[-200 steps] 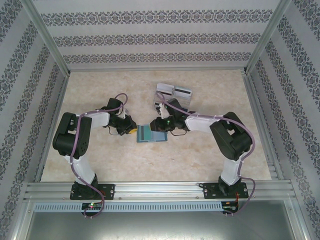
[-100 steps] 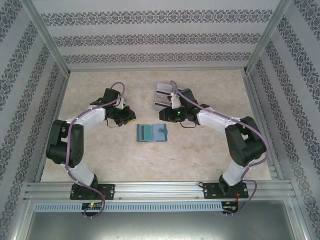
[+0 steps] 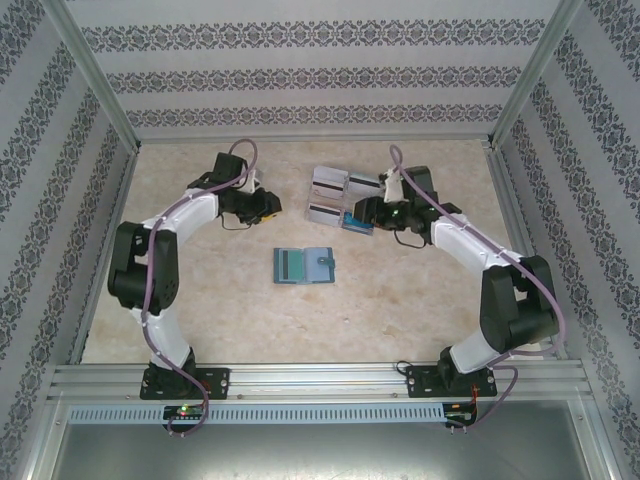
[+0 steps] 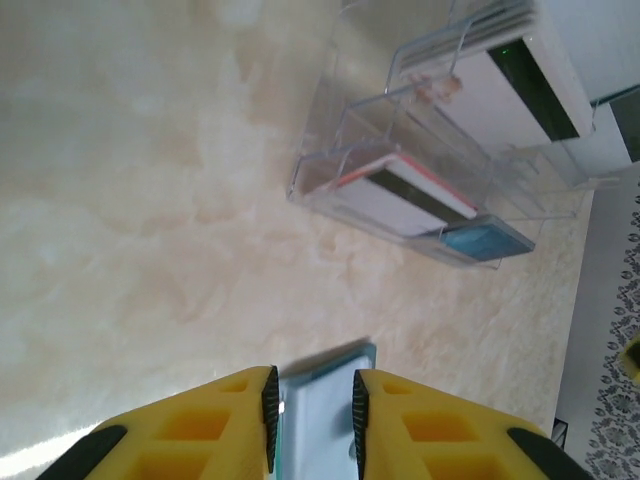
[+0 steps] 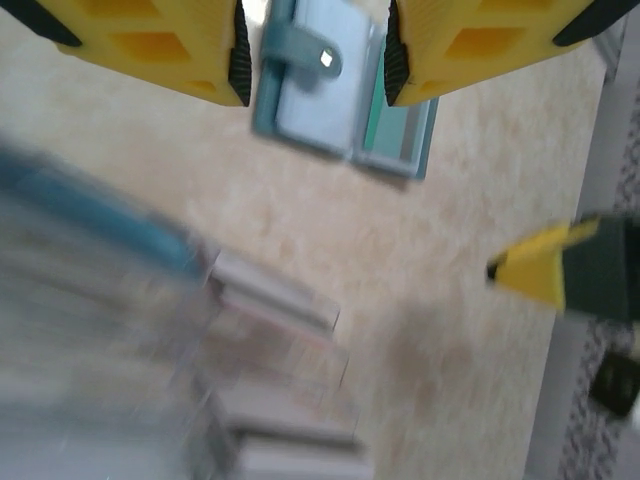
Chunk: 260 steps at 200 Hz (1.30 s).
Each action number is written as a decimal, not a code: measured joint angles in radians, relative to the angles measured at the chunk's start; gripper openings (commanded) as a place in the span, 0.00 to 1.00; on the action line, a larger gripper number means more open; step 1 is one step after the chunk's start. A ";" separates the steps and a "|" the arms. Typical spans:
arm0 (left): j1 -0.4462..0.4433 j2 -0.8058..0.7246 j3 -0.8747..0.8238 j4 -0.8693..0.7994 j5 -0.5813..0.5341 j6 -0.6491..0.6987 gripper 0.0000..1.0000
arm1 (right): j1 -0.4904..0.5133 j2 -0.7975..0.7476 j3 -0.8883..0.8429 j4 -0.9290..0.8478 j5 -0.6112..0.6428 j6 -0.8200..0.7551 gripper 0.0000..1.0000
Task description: Put the credit cards into the card holder
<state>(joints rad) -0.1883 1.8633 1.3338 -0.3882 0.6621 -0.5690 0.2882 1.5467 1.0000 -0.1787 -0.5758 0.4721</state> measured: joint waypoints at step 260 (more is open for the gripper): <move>-0.065 -0.085 -0.402 0.106 -0.013 -0.021 0.19 | 0.316 0.438 0.221 -0.132 0.037 -0.019 0.43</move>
<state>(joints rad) -0.2535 1.7786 0.9318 -0.2817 0.6491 -0.5900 0.6044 1.9846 1.2209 -0.3107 -0.5385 0.4534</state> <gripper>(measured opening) 0.193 0.433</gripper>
